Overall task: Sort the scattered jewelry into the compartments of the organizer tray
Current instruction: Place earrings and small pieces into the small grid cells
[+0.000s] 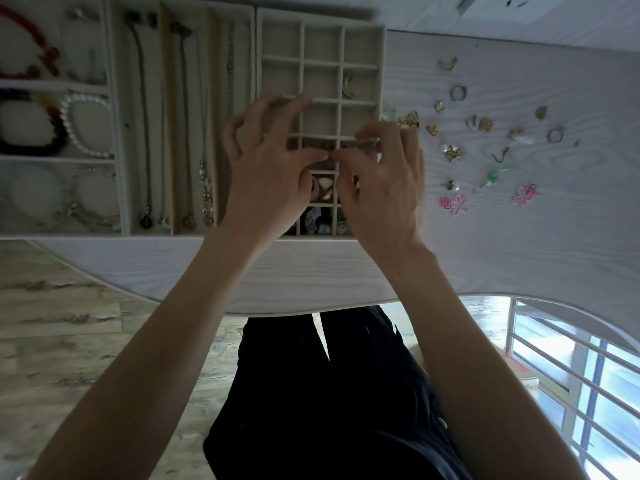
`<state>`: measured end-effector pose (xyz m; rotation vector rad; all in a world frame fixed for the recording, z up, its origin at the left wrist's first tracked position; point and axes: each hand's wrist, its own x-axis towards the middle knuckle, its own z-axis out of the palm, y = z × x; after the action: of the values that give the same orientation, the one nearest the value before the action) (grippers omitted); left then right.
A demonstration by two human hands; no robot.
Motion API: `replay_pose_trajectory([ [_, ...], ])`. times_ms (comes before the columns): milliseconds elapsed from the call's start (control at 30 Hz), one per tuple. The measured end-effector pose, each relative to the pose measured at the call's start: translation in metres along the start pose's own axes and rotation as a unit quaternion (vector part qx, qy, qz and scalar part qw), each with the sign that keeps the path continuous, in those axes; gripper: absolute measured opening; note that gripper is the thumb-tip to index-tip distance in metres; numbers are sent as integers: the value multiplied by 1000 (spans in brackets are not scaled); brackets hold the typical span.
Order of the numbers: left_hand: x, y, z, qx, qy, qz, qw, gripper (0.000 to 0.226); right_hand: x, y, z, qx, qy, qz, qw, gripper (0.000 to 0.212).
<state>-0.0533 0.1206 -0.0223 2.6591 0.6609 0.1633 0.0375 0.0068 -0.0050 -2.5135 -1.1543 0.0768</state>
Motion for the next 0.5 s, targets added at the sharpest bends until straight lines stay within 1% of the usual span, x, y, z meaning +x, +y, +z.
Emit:
replay_pose_trajectory([
  [167,-6,-5,-8,15,21,-22,999,27,-4,-3,-2,-13,-26,-32,999,15],
  [267,-12,-9,-15,43,32,-4,999,24,-4,-5,-1,-30,-38,-41,998,20],
  [367,-16,-7,-15,73,6,22,997,28,-5,-5,0,-53,-55,-41,996,25],
  [500,-15,-9,-14,99,-16,33,994,31,-7,-5,0,-33,-54,-36,997,26],
])
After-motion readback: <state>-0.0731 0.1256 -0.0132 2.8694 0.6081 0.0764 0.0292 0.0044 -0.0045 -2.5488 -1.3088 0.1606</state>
